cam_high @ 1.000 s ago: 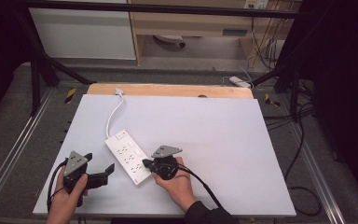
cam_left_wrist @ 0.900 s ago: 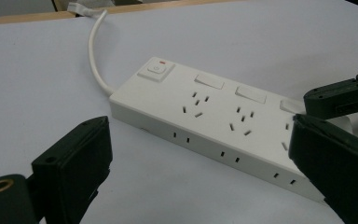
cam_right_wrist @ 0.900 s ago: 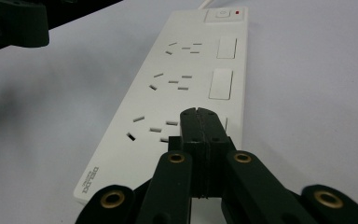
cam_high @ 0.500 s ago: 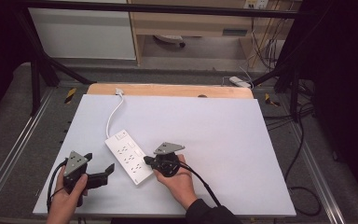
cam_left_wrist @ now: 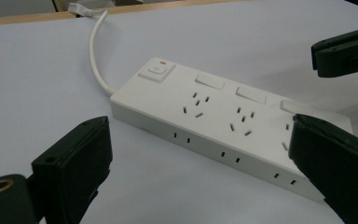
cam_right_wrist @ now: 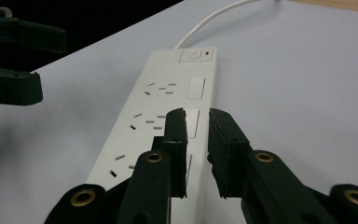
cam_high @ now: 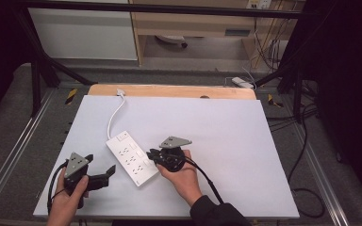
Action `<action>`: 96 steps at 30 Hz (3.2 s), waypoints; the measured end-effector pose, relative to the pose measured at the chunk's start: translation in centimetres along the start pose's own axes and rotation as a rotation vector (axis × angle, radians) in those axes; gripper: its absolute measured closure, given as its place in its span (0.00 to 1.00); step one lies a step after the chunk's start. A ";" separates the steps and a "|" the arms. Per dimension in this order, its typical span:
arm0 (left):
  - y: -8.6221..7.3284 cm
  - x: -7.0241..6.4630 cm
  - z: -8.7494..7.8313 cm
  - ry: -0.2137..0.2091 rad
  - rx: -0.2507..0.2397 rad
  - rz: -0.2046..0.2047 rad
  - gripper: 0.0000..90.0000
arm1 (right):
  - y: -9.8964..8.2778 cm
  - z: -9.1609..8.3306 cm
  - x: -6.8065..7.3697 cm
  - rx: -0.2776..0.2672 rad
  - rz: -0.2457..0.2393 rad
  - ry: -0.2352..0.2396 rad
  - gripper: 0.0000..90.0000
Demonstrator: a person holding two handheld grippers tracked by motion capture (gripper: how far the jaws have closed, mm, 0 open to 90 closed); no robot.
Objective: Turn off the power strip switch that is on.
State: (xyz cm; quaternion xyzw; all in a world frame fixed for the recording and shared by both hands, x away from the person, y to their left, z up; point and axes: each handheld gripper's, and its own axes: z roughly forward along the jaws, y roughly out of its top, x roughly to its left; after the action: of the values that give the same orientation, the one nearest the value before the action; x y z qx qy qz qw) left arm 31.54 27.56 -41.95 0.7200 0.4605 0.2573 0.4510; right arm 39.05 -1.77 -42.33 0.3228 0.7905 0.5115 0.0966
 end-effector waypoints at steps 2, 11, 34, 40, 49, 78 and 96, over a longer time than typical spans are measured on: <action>0.0 0.0 0.0 0.000 0.000 0.000 0.07 | 0.3 -0.2 -0.1 -0.005 -0.006 -0.007 0.82; 0.0 0.0 0.0 0.000 0.003 0.005 0.07 | 1.5 -0.9 -0.7 -0.027 0.009 -0.010 0.59; 0.0 0.0 0.0 0.003 0.001 0.001 0.07 | 3.4 -2.4 -2.0 -0.078 -0.052 -0.099 0.03; 0.0 0.0 0.0 0.001 0.002 0.001 0.07 | 3.8 -3.6 -2.6 -0.085 -0.065 -0.091 0.05; 0.0 0.0 0.0 0.000 0.001 0.001 0.07 | 4.3 -5.7 -3.6 -0.109 -0.067 -0.101 0.06; -0.1 -0.1 0.0 -0.002 0.004 0.002 0.07 | 3.2 -13.6 -8.2 -0.171 -0.023 -0.224 0.05; -0.1 -0.2 0.0 -0.004 0.004 0.010 0.07 | 0.7 -19.5 -10.2 -0.266 -0.004 -0.315 0.03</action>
State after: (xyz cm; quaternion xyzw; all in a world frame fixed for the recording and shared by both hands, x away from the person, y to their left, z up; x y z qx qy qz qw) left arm 31.42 27.38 -42.09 0.7237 0.4564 0.2573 0.4491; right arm 37.82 -22.35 -34.62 0.3815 0.6918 0.5544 0.2618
